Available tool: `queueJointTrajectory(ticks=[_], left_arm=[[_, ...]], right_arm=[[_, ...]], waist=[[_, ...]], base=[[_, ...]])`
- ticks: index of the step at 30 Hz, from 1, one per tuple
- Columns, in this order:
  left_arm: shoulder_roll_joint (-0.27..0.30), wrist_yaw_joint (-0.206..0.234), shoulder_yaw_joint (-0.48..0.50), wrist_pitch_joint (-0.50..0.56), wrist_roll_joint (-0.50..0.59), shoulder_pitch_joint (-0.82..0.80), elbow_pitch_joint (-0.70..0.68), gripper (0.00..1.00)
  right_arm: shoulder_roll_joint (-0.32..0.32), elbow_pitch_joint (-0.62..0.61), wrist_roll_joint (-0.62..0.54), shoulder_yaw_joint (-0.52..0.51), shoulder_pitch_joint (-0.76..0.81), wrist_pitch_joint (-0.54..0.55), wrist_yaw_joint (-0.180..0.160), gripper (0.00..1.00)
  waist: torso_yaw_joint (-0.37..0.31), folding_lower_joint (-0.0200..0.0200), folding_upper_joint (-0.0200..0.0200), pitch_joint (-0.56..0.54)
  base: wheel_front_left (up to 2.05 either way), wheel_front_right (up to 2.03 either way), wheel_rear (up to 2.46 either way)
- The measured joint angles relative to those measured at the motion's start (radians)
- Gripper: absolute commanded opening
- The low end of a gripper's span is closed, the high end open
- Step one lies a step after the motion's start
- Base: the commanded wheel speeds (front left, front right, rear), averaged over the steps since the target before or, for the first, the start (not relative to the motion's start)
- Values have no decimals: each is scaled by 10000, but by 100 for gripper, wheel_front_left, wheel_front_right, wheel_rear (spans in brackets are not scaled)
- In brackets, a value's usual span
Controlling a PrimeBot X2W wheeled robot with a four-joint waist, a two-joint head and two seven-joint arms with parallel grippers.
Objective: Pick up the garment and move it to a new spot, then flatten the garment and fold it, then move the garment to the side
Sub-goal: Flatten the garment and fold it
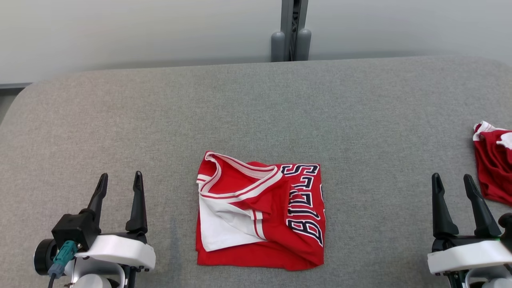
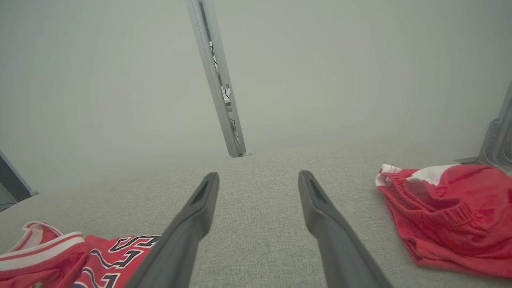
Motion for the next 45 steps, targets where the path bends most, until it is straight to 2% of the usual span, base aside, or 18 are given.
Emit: queueJointTrajectory(ticks=[16, 17, 18, 27, 35, 45], left_arm=[[100, 178, -115, 224, -8, 295, -418, 100], [100, 178, -123, 224, -10, 303, -418, 100], [98, 182, -138, 224, -10, 309, -428, 100], [61, 186, -274, 222, -21, 166, -431, 100], [-167, 79, -541, 128, -21, -171, -270, 100], [-407, -104, -694, -65, -54, -640, 127, 100]], right_arm=[[-8, 368, -104, -44, 123, 0, 0, 100], [-29, 391, -102, 10, 113, 0, 0, 38], [-44, 412, -100, 54, 109, 0, 0, 0], [-351, 629, -42, 554, -241, 0, 0, 0], [-502, 1799, -88, 3405, -1746, 232, 0, 0], [-414, 3900, 798, 6462, -3556, 148, 2, 0]], waist=[[46, 0, 0, -195], [58, 0, 0, -199], [72, 0, 0, -196], [377, 0, 0, -18], [871, 0, 0, 250], [1576, 0, 0, 719]], base=[[0, 0, 0], [0, 0, 0], [0, 0, 0], [0, 0, 0], [0, 0, 0], [0, 0, 0]])
